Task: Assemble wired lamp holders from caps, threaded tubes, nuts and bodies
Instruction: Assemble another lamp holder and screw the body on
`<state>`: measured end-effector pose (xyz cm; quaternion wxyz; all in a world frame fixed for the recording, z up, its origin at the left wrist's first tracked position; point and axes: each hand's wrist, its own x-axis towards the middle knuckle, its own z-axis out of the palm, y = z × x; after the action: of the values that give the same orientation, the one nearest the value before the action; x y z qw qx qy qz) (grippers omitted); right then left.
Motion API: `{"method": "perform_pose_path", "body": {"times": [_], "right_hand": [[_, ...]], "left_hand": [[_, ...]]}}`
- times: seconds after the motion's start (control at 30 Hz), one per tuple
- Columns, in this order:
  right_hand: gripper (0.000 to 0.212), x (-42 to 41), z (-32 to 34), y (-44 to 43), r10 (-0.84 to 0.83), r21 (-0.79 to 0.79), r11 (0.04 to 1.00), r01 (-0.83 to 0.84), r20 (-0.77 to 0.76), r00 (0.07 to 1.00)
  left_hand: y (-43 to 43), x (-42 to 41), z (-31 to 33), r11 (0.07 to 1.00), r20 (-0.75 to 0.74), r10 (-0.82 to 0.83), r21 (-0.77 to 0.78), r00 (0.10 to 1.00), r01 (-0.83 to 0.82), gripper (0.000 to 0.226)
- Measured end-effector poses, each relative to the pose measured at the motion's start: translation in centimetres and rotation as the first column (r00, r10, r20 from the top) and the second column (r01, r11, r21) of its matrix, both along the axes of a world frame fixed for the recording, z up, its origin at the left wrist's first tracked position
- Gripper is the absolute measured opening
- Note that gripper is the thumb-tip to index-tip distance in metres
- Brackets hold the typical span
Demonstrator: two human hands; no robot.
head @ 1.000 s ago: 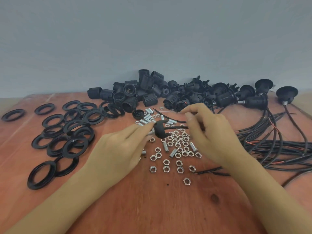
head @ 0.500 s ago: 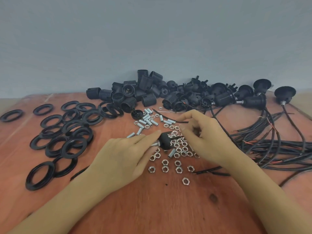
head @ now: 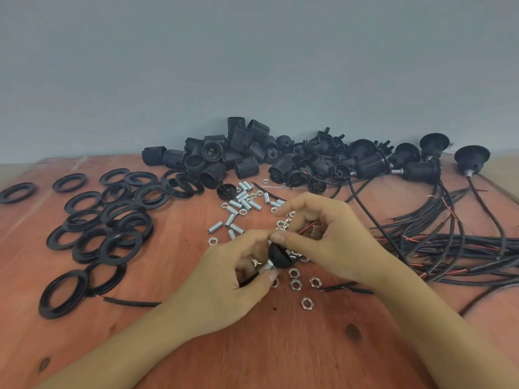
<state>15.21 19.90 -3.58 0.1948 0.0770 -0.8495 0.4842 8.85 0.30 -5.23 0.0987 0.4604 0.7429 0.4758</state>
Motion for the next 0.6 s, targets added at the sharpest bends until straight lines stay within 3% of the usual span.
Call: {"method": "perform_pose_path", "body": {"times": [0.1, 0.2, 0.27, 0.37, 0.6], "right_hand": [[0.022, -0.1, 0.6, 0.2, 0.007, -0.180, 0.984, -0.006, 0.005, 1.000], [0.020, -0.2, 0.9, 0.6, -0.017, -0.370, 0.928, 0.027, 0.031, 0.999], [0.011, -0.3, 0.6, 0.5, -0.056, -0.337, 0.939, 0.063, 0.031, 0.998], [0.017, -0.4, 0.2, -0.4, -0.071, -0.252, 0.965, 0.072, 0.010, 0.997], [0.024, -0.4, 0.2, -1.4, -0.016, -0.380, 0.925, 0.001, -0.037, 0.999]], "left_hand": [[-0.1, -0.2, 0.3, 0.997, 0.119, 0.016, 0.075, 0.993, -0.025, 0.050], [-0.3, -0.4, 0.4, 0.995, 0.143, 0.036, 0.083, 0.989, -0.049, 0.056], [-0.3, -0.4, 0.4, 0.997, 0.151, 0.019, 0.074, 0.988, -0.031, 0.055], [-0.3, -0.1, 0.2, 0.999, 0.184, -0.010, 0.054, 0.983, 0.000, 0.046], [-0.1, 0.1, 0.5, 0.992, 0.334, -0.075, 0.124, 0.940, 0.035, 0.038]]}}
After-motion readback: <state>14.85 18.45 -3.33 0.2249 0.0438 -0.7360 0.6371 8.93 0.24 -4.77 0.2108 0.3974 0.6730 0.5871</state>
